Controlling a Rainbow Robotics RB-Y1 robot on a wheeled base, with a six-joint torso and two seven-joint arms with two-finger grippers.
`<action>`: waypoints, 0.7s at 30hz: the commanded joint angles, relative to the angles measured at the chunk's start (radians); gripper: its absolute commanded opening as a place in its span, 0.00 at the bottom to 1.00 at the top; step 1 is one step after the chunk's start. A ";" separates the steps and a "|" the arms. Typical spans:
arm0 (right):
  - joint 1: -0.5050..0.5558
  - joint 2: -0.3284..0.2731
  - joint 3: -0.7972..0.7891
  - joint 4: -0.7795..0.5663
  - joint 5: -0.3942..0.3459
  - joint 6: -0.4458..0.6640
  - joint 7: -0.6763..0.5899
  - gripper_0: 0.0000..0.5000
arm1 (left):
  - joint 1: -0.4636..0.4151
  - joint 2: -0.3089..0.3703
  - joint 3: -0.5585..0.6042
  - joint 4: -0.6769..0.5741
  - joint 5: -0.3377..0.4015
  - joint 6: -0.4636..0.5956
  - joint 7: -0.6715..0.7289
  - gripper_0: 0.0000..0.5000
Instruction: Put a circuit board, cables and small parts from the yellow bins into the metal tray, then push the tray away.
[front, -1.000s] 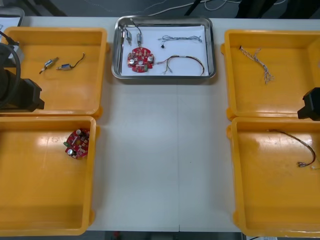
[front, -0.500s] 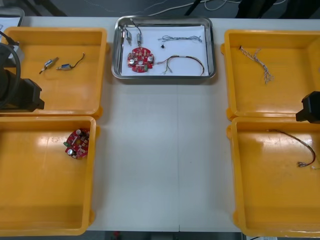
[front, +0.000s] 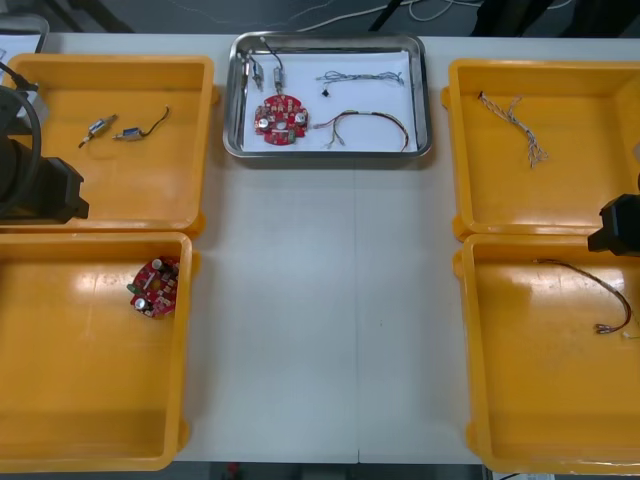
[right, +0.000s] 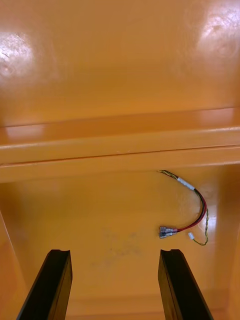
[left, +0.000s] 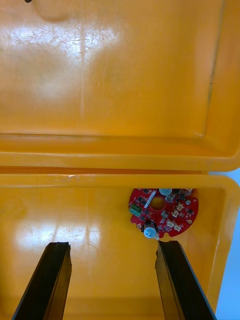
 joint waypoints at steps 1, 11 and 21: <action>0.020 0.023 -0.036 -0.003 0.016 -0.009 0.040 1.00 | 0.010 0.031 0.025 -0.028 -0.007 -0.010 -0.046 1.00; 0.023 0.023 -0.036 -0.003 0.015 -0.009 0.046 1.00 | 0.010 0.031 0.025 -0.028 -0.007 -0.010 -0.046 1.00; 0.023 0.023 -0.036 -0.003 0.015 -0.009 0.046 1.00 | 0.010 0.031 0.025 -0.028 -0.007 -0.010 -0.046 1.00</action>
